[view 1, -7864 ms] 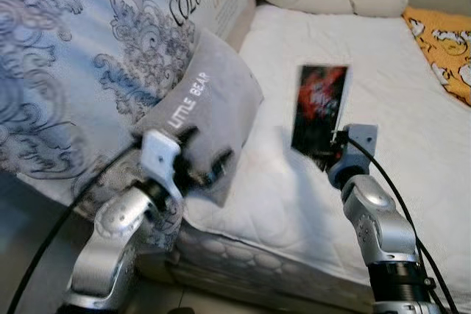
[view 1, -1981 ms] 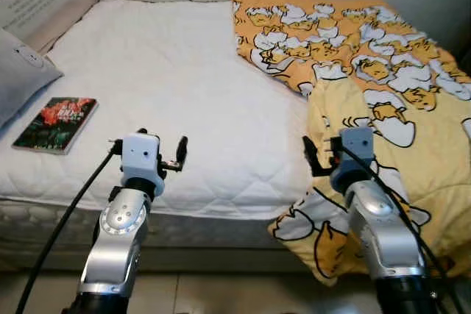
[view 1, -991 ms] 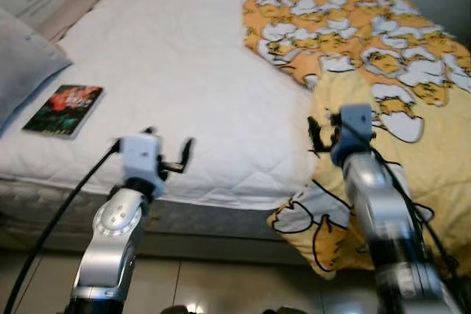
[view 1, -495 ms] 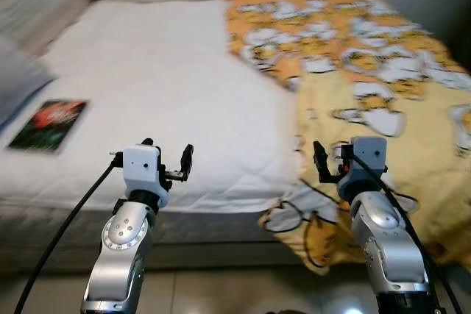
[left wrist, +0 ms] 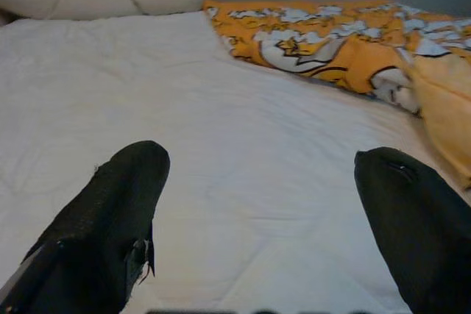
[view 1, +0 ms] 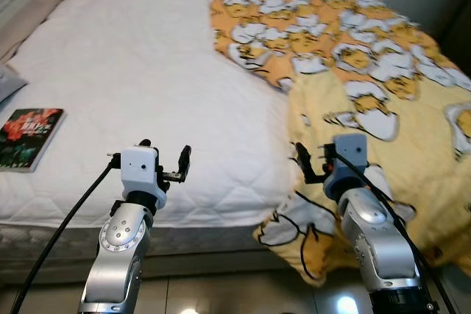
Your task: Clean up the room
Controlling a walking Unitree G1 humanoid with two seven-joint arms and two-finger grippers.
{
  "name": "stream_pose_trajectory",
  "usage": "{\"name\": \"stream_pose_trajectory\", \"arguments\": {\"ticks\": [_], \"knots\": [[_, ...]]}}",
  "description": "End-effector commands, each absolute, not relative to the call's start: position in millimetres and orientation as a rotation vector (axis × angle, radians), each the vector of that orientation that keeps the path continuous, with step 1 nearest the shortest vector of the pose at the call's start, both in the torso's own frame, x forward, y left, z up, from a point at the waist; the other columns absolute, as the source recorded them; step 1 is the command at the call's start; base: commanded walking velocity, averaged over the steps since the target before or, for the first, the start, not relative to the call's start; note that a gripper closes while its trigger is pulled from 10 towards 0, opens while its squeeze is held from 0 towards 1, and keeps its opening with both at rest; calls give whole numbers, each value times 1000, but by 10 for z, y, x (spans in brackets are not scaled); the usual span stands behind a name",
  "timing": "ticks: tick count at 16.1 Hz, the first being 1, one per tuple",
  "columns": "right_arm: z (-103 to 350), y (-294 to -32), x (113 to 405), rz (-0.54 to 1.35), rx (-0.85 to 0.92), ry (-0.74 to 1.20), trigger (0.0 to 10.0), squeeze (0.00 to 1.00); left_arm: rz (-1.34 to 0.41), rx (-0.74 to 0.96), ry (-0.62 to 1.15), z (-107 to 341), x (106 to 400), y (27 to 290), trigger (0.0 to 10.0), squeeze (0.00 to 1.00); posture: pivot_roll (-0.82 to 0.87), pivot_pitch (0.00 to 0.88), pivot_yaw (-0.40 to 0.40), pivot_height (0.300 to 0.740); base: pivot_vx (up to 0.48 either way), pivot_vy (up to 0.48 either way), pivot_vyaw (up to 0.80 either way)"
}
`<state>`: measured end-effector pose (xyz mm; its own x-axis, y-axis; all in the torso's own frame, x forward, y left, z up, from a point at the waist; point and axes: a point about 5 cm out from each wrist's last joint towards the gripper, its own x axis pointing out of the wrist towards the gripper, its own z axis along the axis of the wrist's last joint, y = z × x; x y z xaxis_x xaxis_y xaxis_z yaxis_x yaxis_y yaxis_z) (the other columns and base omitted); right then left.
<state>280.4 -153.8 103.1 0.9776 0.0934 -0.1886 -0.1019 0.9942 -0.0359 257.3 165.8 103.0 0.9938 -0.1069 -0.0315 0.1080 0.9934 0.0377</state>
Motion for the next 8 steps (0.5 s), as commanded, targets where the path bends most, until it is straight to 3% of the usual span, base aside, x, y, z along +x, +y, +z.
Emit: {"name": "stream_pose_trajectory", "arguments": {"ticks": [1,8], "knots": [[1033,-1561,2819,94,-57,199,10000,0,-106,50,22,1057,2567,1656,10000,0,-21,0,-27,740,364,0,0],[1044,-1576,2829,97,-102,208,10000,0,-121,46,30,1034,2585,1623,10000,0,-25,0,-28,740,341,0,0]]}}
